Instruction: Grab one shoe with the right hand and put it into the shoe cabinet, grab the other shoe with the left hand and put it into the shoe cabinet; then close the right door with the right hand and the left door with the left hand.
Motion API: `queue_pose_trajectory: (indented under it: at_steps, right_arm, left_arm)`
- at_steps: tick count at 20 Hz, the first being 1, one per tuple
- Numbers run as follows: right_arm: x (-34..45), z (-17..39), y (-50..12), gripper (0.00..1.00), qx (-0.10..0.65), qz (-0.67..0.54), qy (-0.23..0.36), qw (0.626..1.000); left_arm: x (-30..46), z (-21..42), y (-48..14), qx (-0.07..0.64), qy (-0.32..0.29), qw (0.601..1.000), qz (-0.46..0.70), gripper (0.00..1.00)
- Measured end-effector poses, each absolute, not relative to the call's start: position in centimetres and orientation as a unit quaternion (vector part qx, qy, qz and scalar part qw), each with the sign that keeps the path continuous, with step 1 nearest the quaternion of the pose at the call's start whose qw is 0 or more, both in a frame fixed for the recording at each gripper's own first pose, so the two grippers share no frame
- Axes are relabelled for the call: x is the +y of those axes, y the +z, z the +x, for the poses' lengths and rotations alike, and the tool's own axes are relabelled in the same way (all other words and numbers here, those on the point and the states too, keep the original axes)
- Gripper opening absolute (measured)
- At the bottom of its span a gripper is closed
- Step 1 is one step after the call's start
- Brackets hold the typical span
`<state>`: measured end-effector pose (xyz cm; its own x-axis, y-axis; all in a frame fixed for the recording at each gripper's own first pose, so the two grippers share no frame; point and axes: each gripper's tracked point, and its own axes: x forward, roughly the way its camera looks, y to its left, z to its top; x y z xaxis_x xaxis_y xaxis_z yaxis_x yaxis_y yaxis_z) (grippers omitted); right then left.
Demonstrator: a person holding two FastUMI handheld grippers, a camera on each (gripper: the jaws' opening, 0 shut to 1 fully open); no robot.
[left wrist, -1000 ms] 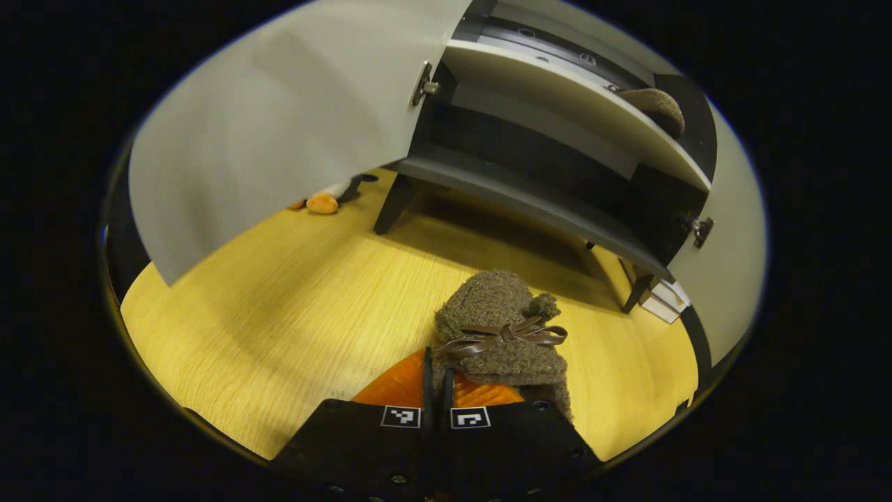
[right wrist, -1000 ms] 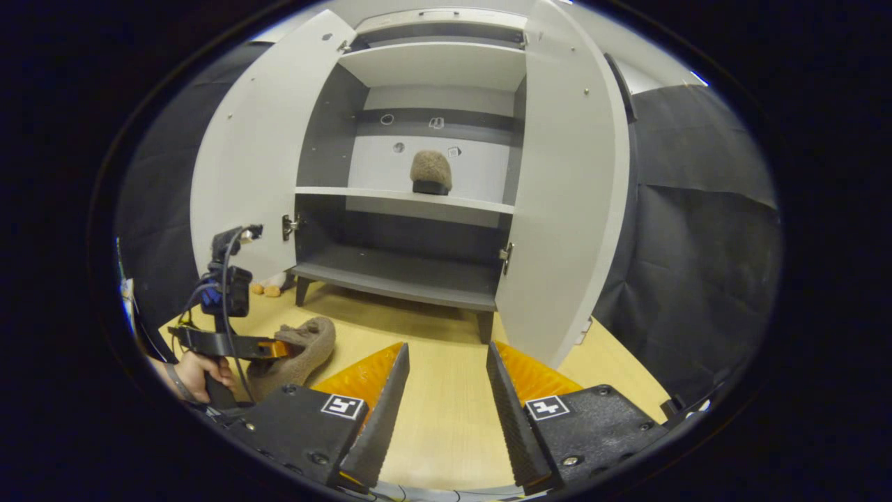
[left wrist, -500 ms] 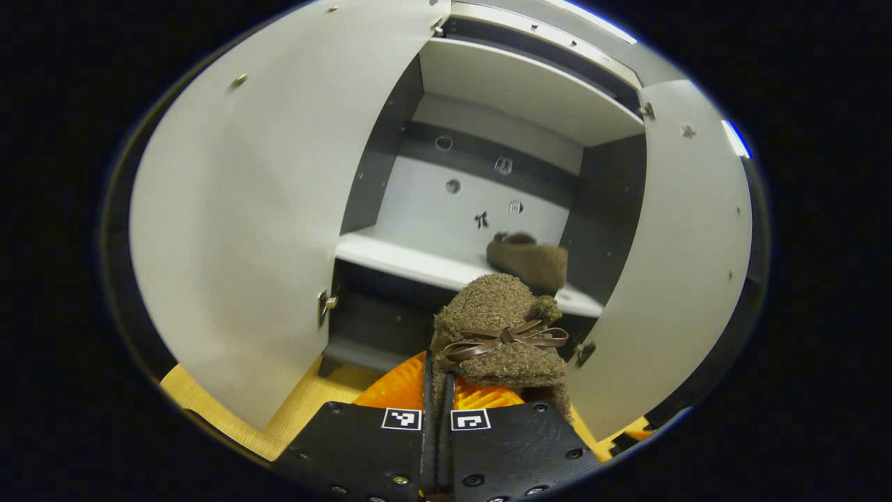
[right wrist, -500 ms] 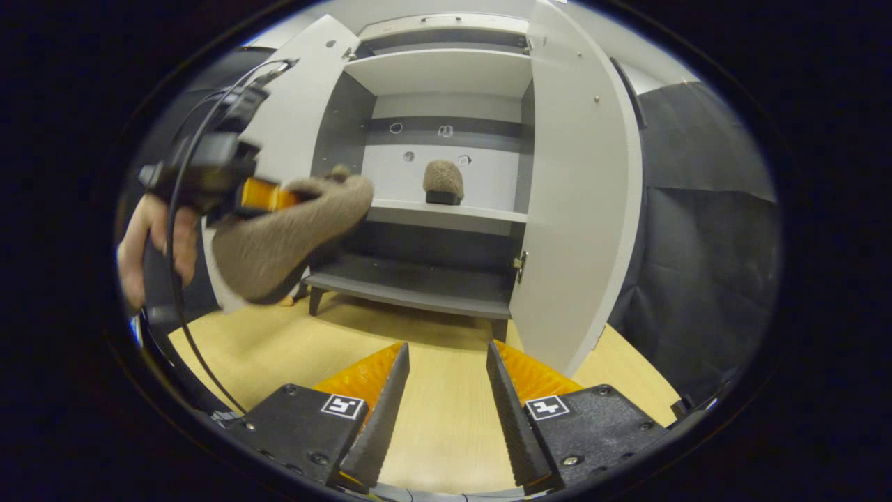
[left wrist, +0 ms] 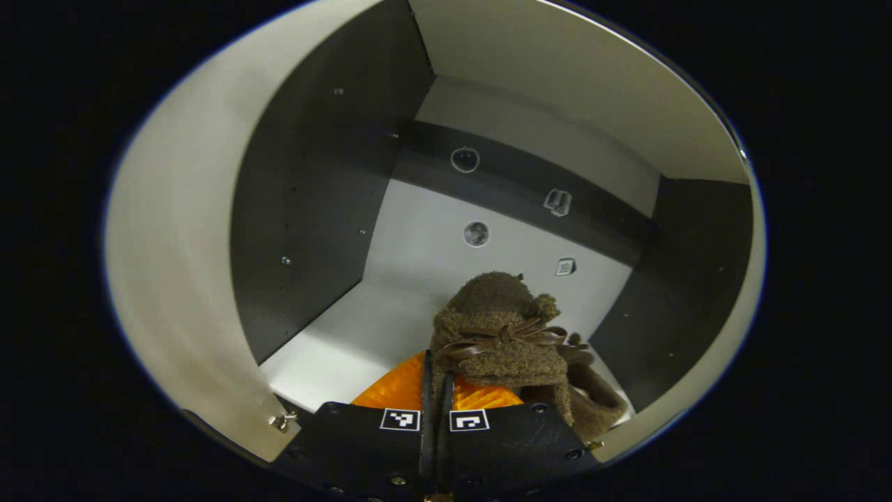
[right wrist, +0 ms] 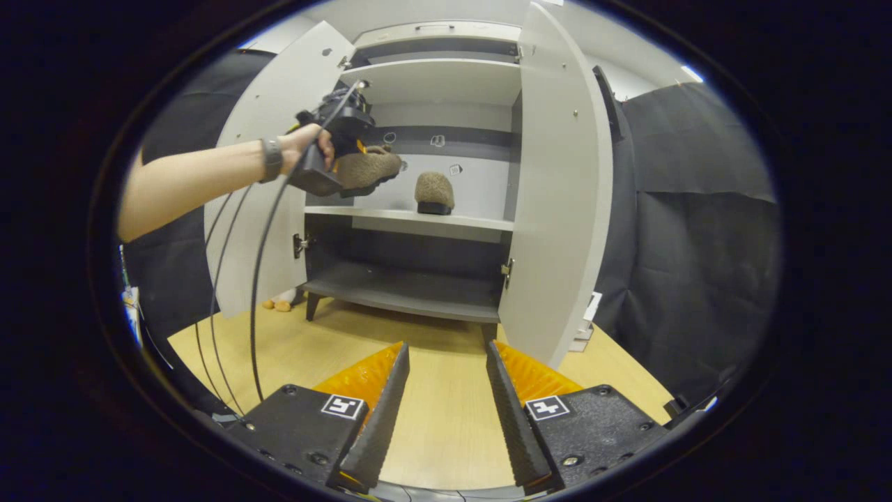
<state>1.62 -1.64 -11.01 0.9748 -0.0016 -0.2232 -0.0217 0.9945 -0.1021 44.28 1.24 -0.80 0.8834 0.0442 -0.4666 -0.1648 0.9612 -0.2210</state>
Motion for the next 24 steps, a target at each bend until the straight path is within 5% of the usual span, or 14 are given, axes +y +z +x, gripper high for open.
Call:
queue_pose_trajectory:
  at_steps: [3, 4, 5, 6, 7, 11, 12, 14, 18, 19, 20, 23, 24]
  right_arm:
    - [-2.3, 1.7, -11.3, 0.71, 0.122, -0.045, -0.003, 0.991]
    - [-2.6, 1.7, -11.3, 0.72, 0.123, -0.043, -0.007, 0.991]
    - [-2.9, 1.8, -11.3, 0.71, 0.123, -0.042, -0.013, 0.991]
    - [-3.3, 1.8, -11.2, 0.71, 0.123, -0.041, -0.018, 0.991]
    - [-3.5, 2.0, -11.2, 0.71, 0.123, -0.038, -0.021, 0.991]
    - [-3.6, 2.7, -11.0, 0.71, 0.121, -0.034, -0.02, 0.992]
    - [-3.4, 2.7, -10.9, 0.71, 0.12, -0.035, -0.018, 0.992]
    - [-3.1, 2.9, -10.8, 0.71, 0.117, -0.034, -0.013, 0.993]
    - [-2.0, 2.9, -10.8, 0.72, 0.114, -0.031, 0.002, 0.993]
    - [-1.7, 2.8, -10.7, 0.7, 0.113, -0.031, 0.006, 0.993]
    - [-1.4, 2.8, -10.8, 0.7, 0.113, -0.032, 0.01, 0.993]
    - [-0.7, 2.7, -10.5, 0.7, 0.11, -0.033, 0.021, 0.993]
    - [-0.5, 2.6, -10.3, 0.7, 0.107, -0.033, 0.025, 0.993]
  left_arm:
    - [0.6, 50.9, -6.7, 0.28, 0.068, 0.949, -0.128, 0.01]
    - [0.8, 52.3, -7.5, 0.29, 0.072, 0.946, -0.123, 0.13]
    - [0.5, 53.9, -8.8, 0.299, 0.075, 0.944, -0.121, 0.01]
    - [0.2, 52.9, -8.0, 0.303, 0.072, 0.943, -0.121, 0.13]
    - [-0.3, 54.2, -8.7, 0.307, 0.068, 0.941, -0.122, 0.01]
    - [-0.7, 52.7, -8.2, 0.314, 0.05, 0.94, -0.124, 0.11]
    - [-1.0, 51.7, -7.3, 0.311, 0.044, 0.942, -0.119, 0.27]
    - [-1.6, 49.2, -4.8, 0.304, 0.033, 0.946, -0.112, 0.35]
    - [-2.4, 42.4, 1.3, 0.27, 0.007, 0.959, -0.086, 0.33]
    - [-2.6, 40.0, 3.2, 0.253, -0.001, 0.965, -0.077, 0.39]
    - [-3.0, 37.5, 5.4, 0.235, -0.009, 0.969, -0.071, 0.63]
    - [-3.6, 28.8, 10.3, 0.182, -0.026, 0.981, -0.065, 0.62]
    - [-3.8, 25.6, 11.4, 0.169, -0.032, 0.983, -0.058, 0.73]
